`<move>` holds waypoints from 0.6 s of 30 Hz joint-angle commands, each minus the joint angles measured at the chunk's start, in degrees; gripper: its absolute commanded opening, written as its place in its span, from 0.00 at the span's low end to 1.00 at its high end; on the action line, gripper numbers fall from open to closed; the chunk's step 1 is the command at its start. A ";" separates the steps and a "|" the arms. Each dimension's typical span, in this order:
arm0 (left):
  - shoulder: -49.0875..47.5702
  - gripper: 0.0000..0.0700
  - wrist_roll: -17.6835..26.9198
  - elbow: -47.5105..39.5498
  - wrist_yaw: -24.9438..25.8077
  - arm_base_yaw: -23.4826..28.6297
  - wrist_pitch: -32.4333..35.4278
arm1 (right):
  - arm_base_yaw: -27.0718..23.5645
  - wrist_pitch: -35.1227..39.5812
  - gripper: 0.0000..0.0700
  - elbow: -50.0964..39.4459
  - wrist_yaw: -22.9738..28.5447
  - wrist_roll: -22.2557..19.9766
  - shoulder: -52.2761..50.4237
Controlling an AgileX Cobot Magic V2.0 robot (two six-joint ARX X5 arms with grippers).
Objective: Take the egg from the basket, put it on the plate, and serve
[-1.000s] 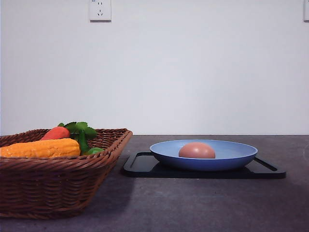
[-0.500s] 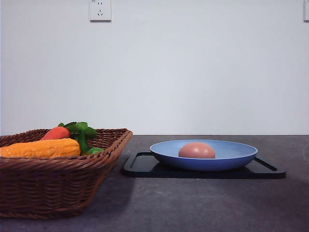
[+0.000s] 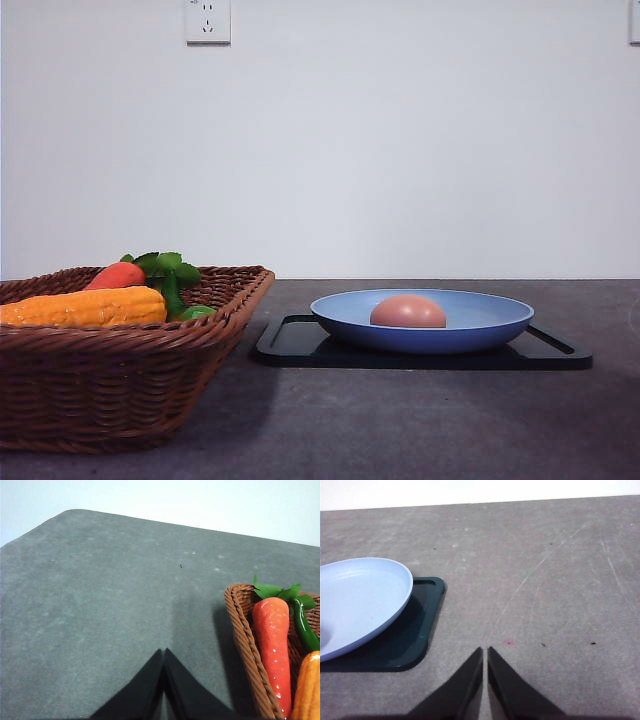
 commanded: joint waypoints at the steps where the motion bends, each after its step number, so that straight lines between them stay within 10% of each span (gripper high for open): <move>1: -0.11 0.00 0.85 -1.31 0.13 0.11 -0.74 | 0.09 0.58 0.00 -0.26 0.07 0.96 -0.09; 18: -0.11 0.00 0.85 -1.31 0.13 0.11 -0.74 | 0.09 0.57 0.00 -0.26 0.07 0.96 -0.10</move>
